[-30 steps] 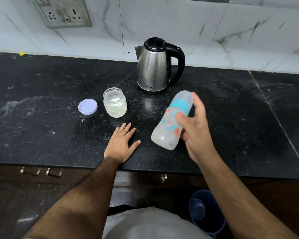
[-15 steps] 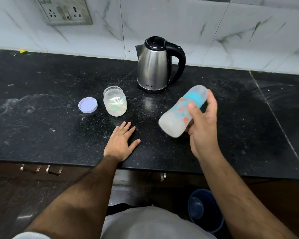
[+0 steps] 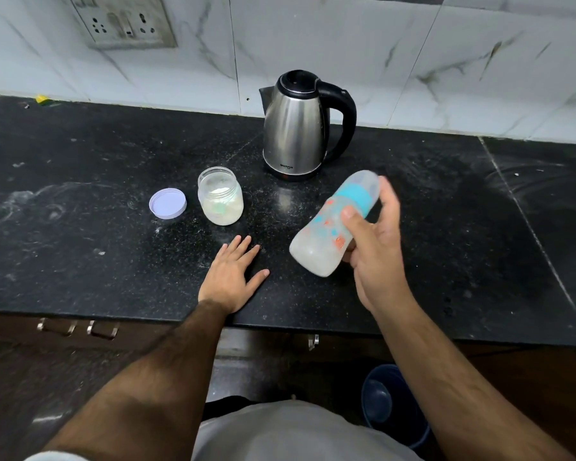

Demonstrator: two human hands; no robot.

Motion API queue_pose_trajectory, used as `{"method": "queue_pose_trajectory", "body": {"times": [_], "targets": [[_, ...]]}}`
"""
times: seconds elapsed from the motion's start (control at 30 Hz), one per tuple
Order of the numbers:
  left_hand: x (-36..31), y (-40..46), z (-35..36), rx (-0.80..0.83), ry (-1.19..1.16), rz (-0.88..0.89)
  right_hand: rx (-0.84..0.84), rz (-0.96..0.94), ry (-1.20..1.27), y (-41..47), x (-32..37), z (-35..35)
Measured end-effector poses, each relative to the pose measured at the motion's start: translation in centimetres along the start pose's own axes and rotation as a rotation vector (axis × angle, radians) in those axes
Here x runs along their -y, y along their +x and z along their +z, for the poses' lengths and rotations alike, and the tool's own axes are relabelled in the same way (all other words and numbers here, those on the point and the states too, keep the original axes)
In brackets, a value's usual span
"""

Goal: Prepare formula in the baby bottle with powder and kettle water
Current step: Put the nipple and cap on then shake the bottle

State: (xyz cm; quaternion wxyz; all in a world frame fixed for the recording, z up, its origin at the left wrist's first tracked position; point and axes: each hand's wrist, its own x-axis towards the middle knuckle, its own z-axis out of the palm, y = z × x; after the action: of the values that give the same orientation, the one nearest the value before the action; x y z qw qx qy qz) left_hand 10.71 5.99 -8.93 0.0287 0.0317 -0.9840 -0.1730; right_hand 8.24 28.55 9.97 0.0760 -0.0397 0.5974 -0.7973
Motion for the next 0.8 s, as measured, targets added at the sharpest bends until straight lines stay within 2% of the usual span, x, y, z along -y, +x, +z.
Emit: {"method": "queue_pose_trajectory", "body": {"times": [0.07, 0.13, 0.23, 0.3, 0.47, 0.6, 0.67, 0.8], "targets": [[0.0, 0.0, 0.0, 0.003, -0.008, 0.0, 0.116, 0.052, -0.032, -0.4, 0.0, 0.1], [0.0, -0.1, 0.0, 0.001, -0.016, -0.002, 0.131, 0.022, -0.007, -0.3, 0.3, -0.1], [0.1, -0.1, 0.1, -0.006, -0.01, -0.004, -0.041, -0.068, 0.077, 0.7, 1.0, -0.5], [0.0, -0.1, 0.1, -0.004, -0.01, -0.008, -0.099, -0.06, 0.084, 0.8, 0.9, -0.5], [-0.1, -0.1, -0.1, 0.014, -0.001, -0.004, 0.123, 0.037, -0.005, -0.6, 0.3, -0.3], [0.0, 0.0, 0.0, 0.001, 0.0, -0.009, -0.034, -0.051, 0.084, 0.4, 0.9, -0.5], [0.0, 0.0, 0.0, 0.004, 0.0, -0.008, -0.061, -0.042, 0.084, 0.5, 0.9, -0.6], [0.0, 0.0, 0.0, 0.005, 0.001, -0.007, 0.133, 0.03, -0.024, -0.1, 1.0, -0.4]]}}
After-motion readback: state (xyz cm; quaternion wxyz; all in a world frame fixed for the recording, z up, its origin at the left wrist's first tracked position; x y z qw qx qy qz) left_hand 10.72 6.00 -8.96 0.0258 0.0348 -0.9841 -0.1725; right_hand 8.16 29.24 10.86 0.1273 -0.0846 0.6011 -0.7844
